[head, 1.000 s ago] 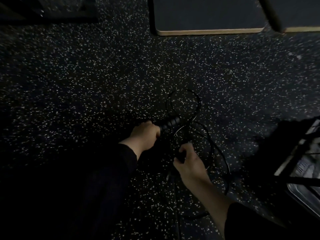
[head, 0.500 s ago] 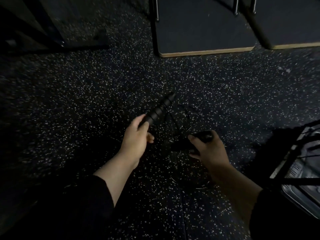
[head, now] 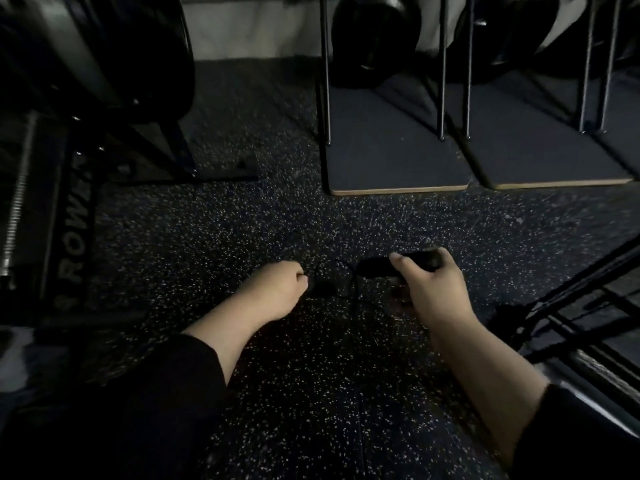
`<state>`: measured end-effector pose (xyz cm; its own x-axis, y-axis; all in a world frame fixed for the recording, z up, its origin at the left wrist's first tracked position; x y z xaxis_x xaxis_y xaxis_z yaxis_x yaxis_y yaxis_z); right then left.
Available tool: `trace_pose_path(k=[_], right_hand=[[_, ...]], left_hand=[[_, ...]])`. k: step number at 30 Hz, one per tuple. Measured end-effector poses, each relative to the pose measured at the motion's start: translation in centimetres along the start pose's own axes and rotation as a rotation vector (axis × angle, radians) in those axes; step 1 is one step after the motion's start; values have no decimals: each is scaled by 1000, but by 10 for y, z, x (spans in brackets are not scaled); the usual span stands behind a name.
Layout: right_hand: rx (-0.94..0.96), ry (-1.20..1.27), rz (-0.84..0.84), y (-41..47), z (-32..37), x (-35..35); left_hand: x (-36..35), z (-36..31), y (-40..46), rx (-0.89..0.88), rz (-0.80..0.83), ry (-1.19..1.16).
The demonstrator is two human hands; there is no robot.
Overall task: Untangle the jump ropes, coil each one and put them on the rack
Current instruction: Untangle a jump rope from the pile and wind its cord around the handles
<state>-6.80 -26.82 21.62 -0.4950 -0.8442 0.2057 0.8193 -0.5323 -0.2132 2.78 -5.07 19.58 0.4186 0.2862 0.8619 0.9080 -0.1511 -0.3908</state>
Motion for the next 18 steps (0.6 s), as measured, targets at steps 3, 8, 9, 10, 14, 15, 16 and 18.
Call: trace_pose_path(k=[3, 8, 9, 10, 14, 15, 16, 18], right_hand=[[-30, 48, -27, -27, 20, 12], [-174, 230, 17, -63, 36, 31], [-209, 279, 72, -71, 39, 33], [-250, 333, 131, -79, 43, 35], [-320, 472, 253, -103, 51, 50], [-323, 493, 286, -108, 53, 54], [-332, 522, 312, -112, 55, 59], [-339, 542, 351, -120, 59, 66]], left_hand=[[26, -9, -33, -71, -82, -423], [63, -26, -101, -216, -59, -803], [69, -30, -116, -245, -48, -805], [73, -33, -131, -268, -42, -805], [86, -39, -179, -284, -85, -883], [86, -38, -184, -278, -95, -896], [87, -36, -187, -270, -99, -908], [89, -33, -188, -261, -86, -915]])
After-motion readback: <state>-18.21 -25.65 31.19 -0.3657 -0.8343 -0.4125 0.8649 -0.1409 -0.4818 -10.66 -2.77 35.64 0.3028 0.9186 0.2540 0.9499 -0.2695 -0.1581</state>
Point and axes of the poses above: each hand's wrist, its own y-axis towards the middle knuckle, its own x-axis out of the back of the hand, z = x × y, the point moved 2 cm from there along y, towards the middle knuckle, and after that the axes turned 5 degrees about x, right-handed, at the moved point
